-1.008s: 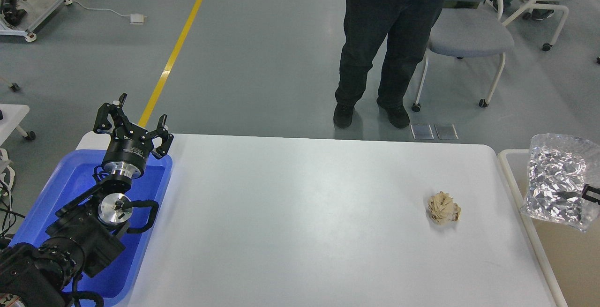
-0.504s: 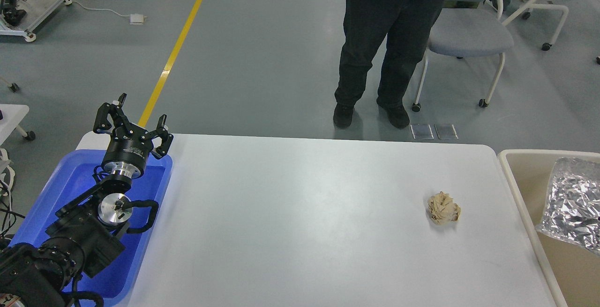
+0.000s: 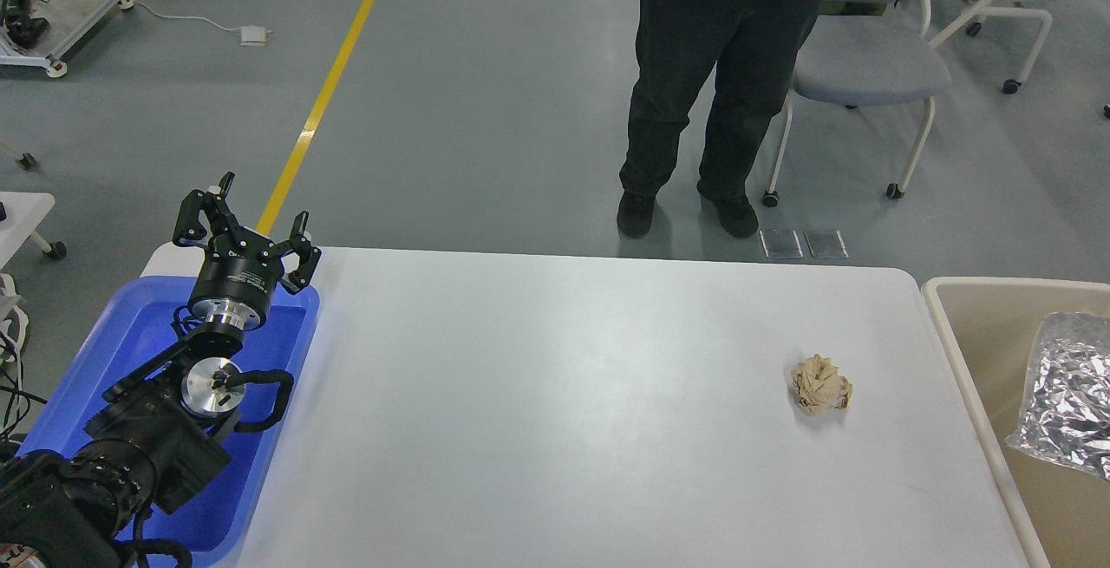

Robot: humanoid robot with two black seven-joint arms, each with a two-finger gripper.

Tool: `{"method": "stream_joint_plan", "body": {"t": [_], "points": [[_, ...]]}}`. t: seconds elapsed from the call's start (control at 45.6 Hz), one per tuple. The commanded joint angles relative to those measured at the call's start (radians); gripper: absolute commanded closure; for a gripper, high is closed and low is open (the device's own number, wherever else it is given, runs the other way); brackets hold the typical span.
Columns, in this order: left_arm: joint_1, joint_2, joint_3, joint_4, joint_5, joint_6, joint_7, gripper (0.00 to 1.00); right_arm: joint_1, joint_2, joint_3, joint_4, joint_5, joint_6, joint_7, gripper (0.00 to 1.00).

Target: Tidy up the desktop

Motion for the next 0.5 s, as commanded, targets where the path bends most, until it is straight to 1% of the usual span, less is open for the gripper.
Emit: {"method": "stream_joint_plan", "body": {"t": [0.0,0.175,0.263,0.482], "points": [[0.0,0.001,0.0,0.0,0.0,0.0,0.001,0.0,0.001,0.008,0.006,-0.003,0.093,0.008,-0.04,0.0],[0.0,0.0,0.0,0.0,0.0,0.0,0.001,0.0,0.004,0.019,0.024,-0.001,0.106,0.008,-0.043,0.0],[0.0,0.0,0.0,0.0,0.0,0.0,-0.001,0.0,0.007,0.024,0.061,-0.001,0.162,0.012,-0.044,0.0],[0.0,0.0,0.0,-0.001,0.0,0.0,-0.001,0.0,0.029,0.051,0.098,0.008,0.348,0.015,-0.09,0.0]]}}
